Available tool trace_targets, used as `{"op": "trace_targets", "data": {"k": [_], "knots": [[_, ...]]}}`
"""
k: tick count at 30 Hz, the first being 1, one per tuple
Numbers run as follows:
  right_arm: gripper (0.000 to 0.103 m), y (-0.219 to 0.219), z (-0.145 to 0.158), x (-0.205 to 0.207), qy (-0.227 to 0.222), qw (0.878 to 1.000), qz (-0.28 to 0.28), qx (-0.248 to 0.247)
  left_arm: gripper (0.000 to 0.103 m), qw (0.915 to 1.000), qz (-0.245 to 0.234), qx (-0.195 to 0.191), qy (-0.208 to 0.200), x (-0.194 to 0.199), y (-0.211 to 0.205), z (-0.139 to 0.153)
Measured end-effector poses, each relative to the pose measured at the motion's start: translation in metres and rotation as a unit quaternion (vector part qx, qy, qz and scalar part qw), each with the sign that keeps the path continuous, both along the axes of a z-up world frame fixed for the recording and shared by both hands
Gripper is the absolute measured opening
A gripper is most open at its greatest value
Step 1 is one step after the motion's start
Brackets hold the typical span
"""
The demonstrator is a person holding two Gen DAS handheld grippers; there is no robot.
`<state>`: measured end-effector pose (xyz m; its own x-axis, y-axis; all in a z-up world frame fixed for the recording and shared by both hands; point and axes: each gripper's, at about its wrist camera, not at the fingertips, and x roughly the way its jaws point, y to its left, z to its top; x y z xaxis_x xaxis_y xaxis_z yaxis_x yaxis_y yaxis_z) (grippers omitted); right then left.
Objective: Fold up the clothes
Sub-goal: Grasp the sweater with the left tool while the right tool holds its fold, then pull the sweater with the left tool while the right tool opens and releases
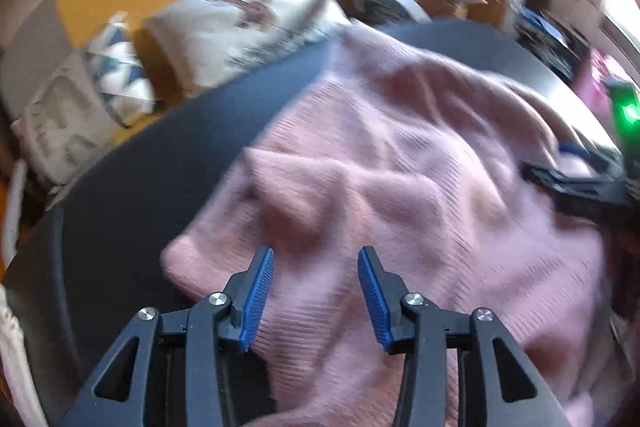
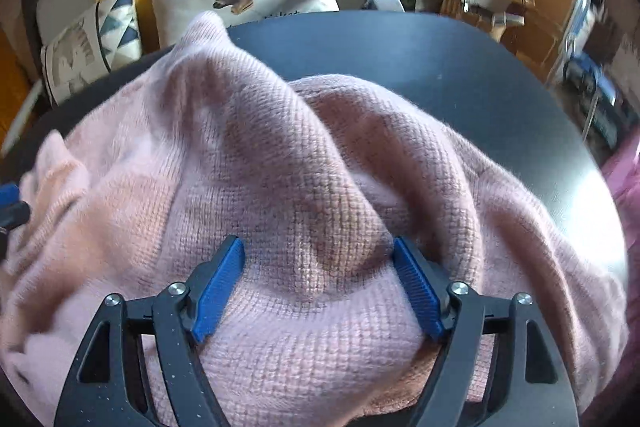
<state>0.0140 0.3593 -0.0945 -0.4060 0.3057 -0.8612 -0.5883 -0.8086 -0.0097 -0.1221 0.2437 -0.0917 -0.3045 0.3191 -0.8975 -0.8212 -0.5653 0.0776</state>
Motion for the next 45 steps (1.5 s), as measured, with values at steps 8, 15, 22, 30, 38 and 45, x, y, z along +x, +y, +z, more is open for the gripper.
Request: {"op": "trace_targets", "data": {"k": [8, 15, 22, 30, 38, 45], "knots": [[0.083, -0.004, 0.003, 0.007, 0.000, 1.000, 0.002, -0.013, 0.062, 0.9973, 0.059, -0.028, 0.035, 0.003, 0.014, -0.029], [0.038, -0.002, 0.000, 0.011, 0.035, 0.999, -0.019, -0.028, 0.053, 0.9982, 0.056, 0.003, 0.019, 0.003, 0.007, -0.034], [0.036, -0.005, 0.000, 0.014, 0.052, 0.998, -0.029, -0.037, 0.009, 0.9976, 0.002, -0.011, 0.069, 0.026, 0.011, -0.029], [0.026, 0.006, 0.002, 0.021, 0.091, 0.992, -0.051, -0.068, 0.008, 0.9961, 0.053, 0.009, 0.069, -0.004, -0.033, -0.012], [0.023, 0.000, 0.005, 0.017, 0.091, 0.991, -0.061, -0.079, 0.008, 0.9946, 0.078, 0.023, 0.065, -0.021, -0.066, -0.003], [0.022, -0.009, 0.010, 0.008, 0.088, 0.992, -0.052, -0.077, 0.008, 0.9915, 0.091, 0.042, 0.083, -0.025, -0.093, 0.011]]}}
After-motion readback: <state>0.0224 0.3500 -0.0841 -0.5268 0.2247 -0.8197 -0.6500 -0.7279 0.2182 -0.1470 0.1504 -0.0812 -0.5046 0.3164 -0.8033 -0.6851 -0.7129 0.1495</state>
